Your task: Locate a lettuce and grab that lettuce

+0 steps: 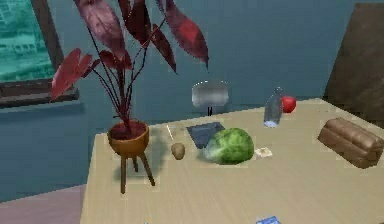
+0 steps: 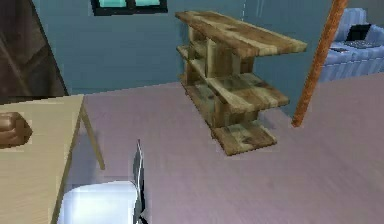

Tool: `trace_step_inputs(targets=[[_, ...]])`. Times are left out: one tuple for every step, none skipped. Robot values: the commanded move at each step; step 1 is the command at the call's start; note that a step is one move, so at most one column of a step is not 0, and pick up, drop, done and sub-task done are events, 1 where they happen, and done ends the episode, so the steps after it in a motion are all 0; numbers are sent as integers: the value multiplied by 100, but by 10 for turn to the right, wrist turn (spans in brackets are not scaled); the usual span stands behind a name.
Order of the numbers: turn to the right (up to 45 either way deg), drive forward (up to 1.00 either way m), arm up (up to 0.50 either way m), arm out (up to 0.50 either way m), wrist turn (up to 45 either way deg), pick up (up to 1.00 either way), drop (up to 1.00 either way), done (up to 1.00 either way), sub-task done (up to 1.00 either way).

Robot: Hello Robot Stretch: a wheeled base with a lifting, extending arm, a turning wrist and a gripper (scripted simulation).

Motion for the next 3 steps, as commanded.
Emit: trace_step_inputs(targets=[[-450,0,0,0,0,0,0,0,0],[-300,0,0,0,0,0,0,0,0],[0,0,50,0,0,0,0,0,0]])
